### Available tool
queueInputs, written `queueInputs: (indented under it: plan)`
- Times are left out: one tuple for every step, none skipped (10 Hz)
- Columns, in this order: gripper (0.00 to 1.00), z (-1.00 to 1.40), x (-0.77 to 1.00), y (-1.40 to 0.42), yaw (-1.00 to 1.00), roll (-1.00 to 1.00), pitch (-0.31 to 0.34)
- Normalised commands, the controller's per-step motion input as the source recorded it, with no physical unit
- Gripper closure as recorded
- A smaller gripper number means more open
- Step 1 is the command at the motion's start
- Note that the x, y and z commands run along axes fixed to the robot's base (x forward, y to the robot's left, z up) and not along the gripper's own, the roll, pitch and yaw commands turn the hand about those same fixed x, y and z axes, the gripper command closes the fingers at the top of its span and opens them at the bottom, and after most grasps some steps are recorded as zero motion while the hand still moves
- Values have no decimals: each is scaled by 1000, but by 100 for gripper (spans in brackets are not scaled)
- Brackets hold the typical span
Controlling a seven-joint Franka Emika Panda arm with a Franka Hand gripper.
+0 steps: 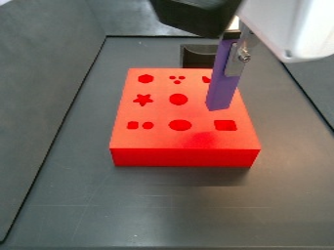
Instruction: Insert the rectangle object.
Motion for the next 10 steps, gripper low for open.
queueInputs:
  plan:
    - [100, 26, 126, -3, -880, -240, 0]
    - [100, 0, 174, 0, -874, -230, 0]
    - [100, 0, 249, 0, -843, -249, 0]
    - [100, -6, 383, 0, -746, -260, 0]
    - [100, -106, 406, 49, -520, -184, 0]
    - [100, -106, 191, 14, -103, -34, 17]
    - [100, -200, -51, 0, 0, 49, 0]
    - [100, -314, -80, 0, 106, 124, 50]
    - [100, -331, -234, 17, 31, 276, 157]
    - [100, -340, -71, 0, 0, 207, 157]
